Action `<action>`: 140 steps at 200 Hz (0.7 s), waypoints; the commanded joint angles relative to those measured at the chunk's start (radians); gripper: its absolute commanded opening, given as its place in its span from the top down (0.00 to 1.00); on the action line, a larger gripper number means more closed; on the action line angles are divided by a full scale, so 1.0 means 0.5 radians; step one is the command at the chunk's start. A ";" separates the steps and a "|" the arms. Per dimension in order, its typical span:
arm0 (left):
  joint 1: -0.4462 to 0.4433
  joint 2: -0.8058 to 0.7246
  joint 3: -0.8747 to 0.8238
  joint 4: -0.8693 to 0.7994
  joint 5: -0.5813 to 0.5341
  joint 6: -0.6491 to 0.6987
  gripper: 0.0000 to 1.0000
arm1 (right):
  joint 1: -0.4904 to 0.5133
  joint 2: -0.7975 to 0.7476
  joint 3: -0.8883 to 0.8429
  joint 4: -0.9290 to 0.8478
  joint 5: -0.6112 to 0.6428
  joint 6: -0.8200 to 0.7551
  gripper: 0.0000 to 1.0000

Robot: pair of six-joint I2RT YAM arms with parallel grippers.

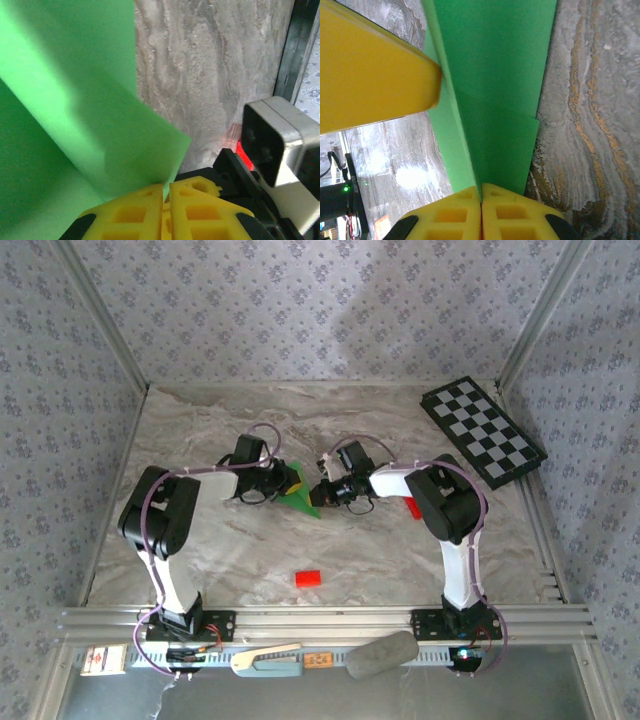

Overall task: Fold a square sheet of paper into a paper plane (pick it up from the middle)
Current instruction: Fourth fold the wing at the center of the table.

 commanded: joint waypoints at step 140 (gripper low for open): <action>-0.001 0.147 0.091 0.007 0.067 0.093 0.88 | -0.038 0.160 0.017 -0.279 0.110 0.058 0.89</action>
